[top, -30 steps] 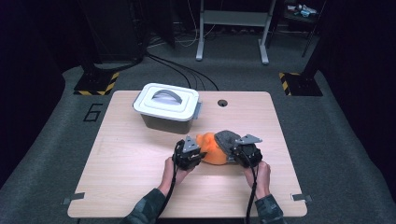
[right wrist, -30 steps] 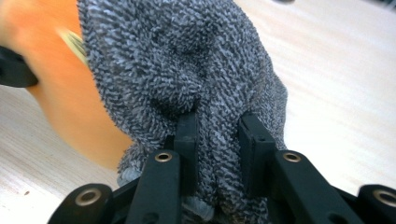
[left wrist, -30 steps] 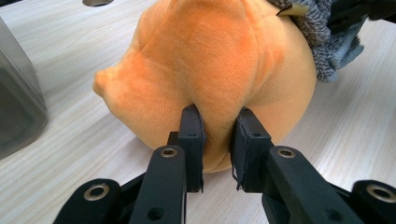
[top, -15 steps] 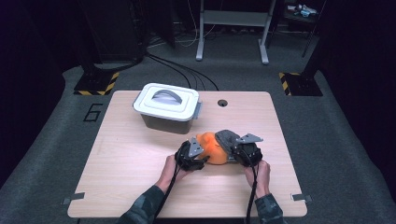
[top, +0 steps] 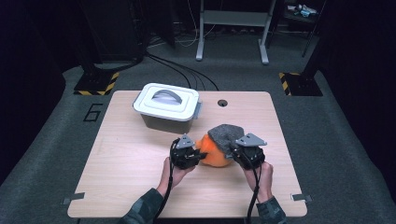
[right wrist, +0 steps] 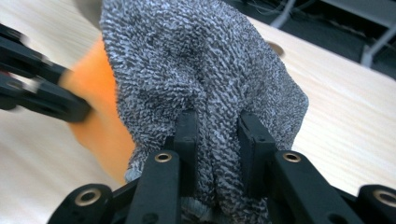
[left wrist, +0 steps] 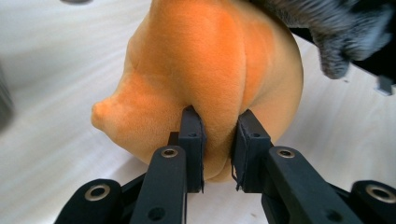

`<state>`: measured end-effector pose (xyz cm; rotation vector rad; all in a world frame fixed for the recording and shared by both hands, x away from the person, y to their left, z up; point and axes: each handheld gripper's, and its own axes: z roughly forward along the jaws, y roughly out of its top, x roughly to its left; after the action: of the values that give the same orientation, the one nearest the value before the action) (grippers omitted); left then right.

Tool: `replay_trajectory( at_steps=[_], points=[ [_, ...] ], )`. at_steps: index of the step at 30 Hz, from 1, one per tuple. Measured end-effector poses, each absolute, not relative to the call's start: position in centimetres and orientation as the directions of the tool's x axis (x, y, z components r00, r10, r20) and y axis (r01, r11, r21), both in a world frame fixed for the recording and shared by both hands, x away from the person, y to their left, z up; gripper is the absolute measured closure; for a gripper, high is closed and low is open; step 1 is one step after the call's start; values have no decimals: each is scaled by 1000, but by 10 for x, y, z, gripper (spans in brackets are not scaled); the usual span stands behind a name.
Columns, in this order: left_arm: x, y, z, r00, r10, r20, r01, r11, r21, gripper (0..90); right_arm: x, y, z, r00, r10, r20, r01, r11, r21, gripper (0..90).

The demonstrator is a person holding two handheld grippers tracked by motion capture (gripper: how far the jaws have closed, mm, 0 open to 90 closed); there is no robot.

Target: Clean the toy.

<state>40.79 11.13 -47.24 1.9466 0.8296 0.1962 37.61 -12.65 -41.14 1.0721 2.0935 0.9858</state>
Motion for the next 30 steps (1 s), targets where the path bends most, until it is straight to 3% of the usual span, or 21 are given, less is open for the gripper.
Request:
replay_trajectory(
  at_steps=[6,8,12,13,14,21,30],
  points=[
    [404,113,-479,741,641,-201,492,-316,811,721,384,-94,-425,-555,807,-203,444,493,748,725],
    [406,115,-482,737,647,-195,491,-314,812,620,391,-95,-431,-561,811,-165,460,471,753,727],
    [409,117,-480,761,642,-91,405,-361,840,378,398,-96,-437,-558,817,-149,475,461,749,732],
    [410,115,-481,767,639,-50,375,-385,843,370,400,-97,-438,-565,811,-151,471,468,748,732],
    [412,114,-483,776,629,-57,374,-385,844,370,402,-97,-438,-558,819,-136,481,453,751,732],
    [416,112,-492,766,634,-105,390,-328,861,669,416,-104,-440,-560,824,-87,495,417,762,732],
    [417,115,-493,758,635,-150,417,-295,860,715,416,-129,-443,-487,868,-96,544,387,744,730]
  ],
)
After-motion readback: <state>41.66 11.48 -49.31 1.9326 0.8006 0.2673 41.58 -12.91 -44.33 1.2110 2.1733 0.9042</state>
